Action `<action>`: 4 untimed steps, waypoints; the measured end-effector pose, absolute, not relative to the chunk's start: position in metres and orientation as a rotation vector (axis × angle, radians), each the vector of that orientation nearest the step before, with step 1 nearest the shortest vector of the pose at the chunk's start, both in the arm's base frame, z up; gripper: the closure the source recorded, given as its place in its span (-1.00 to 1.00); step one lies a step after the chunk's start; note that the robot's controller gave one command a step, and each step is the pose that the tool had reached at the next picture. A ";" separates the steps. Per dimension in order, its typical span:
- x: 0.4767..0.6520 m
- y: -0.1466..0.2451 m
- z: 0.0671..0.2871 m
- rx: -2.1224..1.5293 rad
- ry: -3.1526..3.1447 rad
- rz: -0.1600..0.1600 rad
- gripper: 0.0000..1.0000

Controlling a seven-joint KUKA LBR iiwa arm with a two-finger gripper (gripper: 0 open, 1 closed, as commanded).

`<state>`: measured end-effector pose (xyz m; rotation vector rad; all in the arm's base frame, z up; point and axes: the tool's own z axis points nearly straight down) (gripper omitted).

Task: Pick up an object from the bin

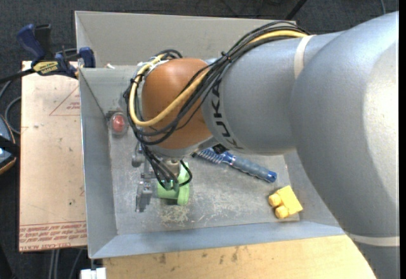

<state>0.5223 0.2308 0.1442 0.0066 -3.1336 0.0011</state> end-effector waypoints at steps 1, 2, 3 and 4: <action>0.487 0.147 0.080 -0.044 -3.153 -0.006 -1.00; 0.499 0.100 0.075 -0.031 -3.151 -0.014 -1.00; 0.500 0.100 0.076 -0.027 -3.153 -0.013 1.00; 0.507 0.092 0.259 -0.026 -3.153 -0.004 1.00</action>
Offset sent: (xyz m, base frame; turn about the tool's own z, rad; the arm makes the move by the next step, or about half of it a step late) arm -0.0431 -0.0940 -0.0742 0.0341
